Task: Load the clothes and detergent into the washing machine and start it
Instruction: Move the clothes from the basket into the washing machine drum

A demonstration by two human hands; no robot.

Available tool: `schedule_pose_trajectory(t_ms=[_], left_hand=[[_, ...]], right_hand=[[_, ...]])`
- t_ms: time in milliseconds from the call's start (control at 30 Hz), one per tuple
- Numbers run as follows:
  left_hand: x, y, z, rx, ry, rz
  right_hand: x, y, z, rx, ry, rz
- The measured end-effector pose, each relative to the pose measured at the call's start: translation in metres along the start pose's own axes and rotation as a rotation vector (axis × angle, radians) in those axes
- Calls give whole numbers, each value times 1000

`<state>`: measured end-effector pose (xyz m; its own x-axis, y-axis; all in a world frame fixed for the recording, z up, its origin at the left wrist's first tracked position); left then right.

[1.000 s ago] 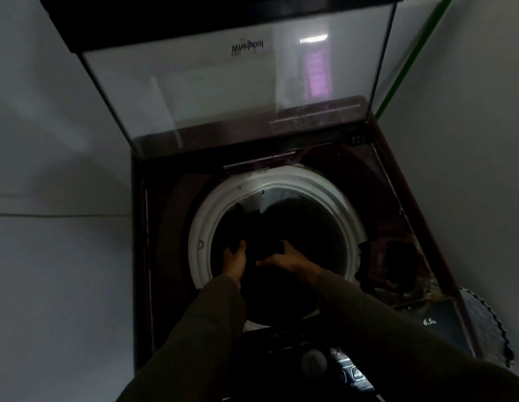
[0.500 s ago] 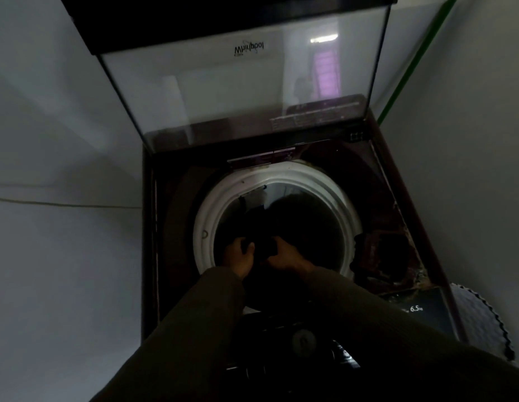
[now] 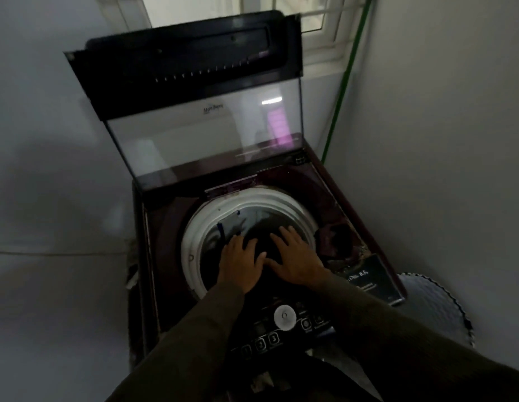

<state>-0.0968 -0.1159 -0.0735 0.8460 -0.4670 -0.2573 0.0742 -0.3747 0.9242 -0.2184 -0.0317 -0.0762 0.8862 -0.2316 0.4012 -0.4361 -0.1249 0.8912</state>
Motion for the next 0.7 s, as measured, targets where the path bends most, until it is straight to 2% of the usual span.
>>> schedule_pose_trajectory(t_ms=[267, 500, 700], left_hand=[[-91, 15, -26, -78, -259, 33], [-161, -1, -48, -77, -387, 84], [-232, -21, -62, -56, -479, 120]], right_hand=[[-39, 55, -76, -170, -121, -240], [-95, 81, -146, -320, -293, -203], [-162, 78, -210, -355, -404, -167]])
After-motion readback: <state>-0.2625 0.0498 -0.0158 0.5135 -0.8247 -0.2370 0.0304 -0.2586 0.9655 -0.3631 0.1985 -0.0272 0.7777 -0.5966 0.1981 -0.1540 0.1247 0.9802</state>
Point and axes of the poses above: each hand's wrist, its own z-axis towards the middle knuckle, its own y-axis out of the back of the hand, x = y × z, the point moved 5 cm from there along z, towards the middle knuckle, and after that the axes turned 13 degrees about y, right-handed, at the moved point
